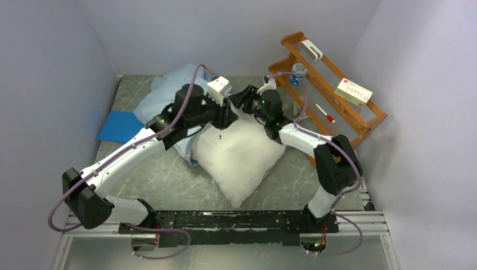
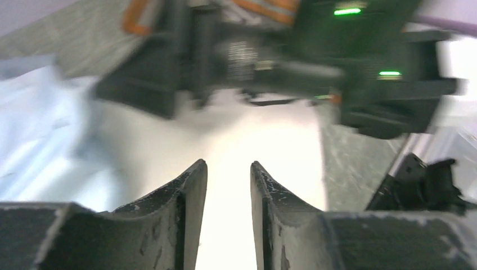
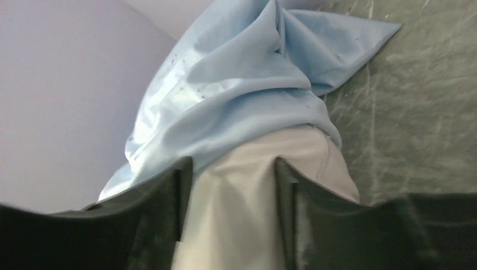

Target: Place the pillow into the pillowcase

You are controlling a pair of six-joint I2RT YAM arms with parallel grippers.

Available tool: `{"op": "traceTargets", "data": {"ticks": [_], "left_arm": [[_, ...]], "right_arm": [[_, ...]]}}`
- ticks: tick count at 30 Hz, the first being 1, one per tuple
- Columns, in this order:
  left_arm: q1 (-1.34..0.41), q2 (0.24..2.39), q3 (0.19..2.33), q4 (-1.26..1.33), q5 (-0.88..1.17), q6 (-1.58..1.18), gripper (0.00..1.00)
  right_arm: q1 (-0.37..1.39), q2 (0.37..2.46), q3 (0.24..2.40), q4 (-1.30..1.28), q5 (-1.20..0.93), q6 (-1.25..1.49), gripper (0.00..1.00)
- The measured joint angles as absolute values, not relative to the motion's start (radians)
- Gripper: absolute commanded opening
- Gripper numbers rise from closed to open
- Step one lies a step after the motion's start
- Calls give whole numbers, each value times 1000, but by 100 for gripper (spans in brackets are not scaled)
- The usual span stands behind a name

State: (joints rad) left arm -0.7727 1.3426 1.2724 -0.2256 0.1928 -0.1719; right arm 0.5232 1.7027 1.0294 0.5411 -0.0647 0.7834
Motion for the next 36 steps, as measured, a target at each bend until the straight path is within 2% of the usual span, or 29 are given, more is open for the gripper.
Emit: {"op": "traceTargets", "data": {"ticks": [2,5,6,11,13,15,17,21,26,28,30,31,34,35,36], "left_arm": [[-712,1334,1272,-262,177,-185,45],[-596,1285,1249,-318,118,-207,49],[-567,1264,1247,-340,95,-210,50],[-451,1173,1223,-399,27,-235,60],[-379,1143,1182,-401,31,-253,71],[-303,1126,1132,-407,38,-270,77],[-226,1124,1084,-410,68,-290,88],[-104,1122,994,-416,138,-326,89],[-65,1098,914,-408,175,-357,87],[-64,1093,893,-408,191,-360,86],[-63,1093,878,-407,201,-360,83],[-63,1092,873,-407,204,-359,82],[-62,1081,856,-407,212,-349,79],[-62,1075,853,-408,213,-342,77],[-62,1067,849,-408,214,-334,76]], "right_arm": [[519,1663,1036,484,-81,724,75],[520,1564,1043,368,-115,616,97],[521,1535,1056,323,-128,580,99],[545,1455,1171,120,-208,398,100],[584,1445,1203,35,-221,323,100],[645,1450,1235,-54,-212,246,100],[718,1466,1266,-128,-189,179,100],[854,1523,1316,-244,-94,57,100],[919,1628,1336,-321,54,-52,99],[933,1695,1351,-340,105,-84,93],[942,1772,1377,-353,146,-102,83],[944,1801,1390,-356,157,-106,72],[945,1880,1446,-368,173,-107,11],[942,1891,1459,-369,173,-99,0],[938,1893,1467,-367,170,-88,0]]}}
